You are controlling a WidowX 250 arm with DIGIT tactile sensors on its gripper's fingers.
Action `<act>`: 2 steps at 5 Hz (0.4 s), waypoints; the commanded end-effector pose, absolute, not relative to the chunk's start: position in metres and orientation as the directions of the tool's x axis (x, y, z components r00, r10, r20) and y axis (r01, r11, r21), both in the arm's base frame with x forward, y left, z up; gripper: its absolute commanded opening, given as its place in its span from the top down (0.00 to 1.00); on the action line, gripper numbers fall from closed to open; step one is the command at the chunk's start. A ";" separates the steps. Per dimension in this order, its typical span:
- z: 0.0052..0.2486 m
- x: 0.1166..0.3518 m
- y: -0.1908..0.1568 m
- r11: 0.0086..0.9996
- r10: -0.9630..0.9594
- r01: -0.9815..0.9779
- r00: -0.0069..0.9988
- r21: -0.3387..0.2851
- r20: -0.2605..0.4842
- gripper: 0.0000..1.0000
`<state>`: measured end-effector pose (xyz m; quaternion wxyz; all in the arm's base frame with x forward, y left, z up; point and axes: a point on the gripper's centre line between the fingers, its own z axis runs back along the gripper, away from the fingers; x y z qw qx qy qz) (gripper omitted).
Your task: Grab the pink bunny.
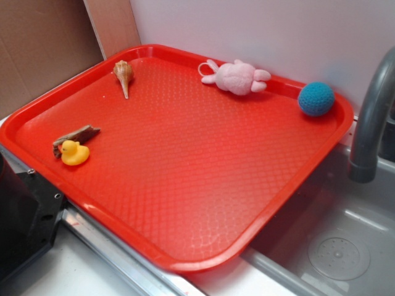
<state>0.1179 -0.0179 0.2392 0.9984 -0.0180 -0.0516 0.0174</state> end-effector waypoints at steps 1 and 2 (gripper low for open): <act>0.187 0.205 -0.010 0.999 -0.047 0.039 0.968 0.038 0.248 0.00; 0.173 0.238 -0.017 0.984 -0.174 0.172 0.922 0.037 0.345 0.00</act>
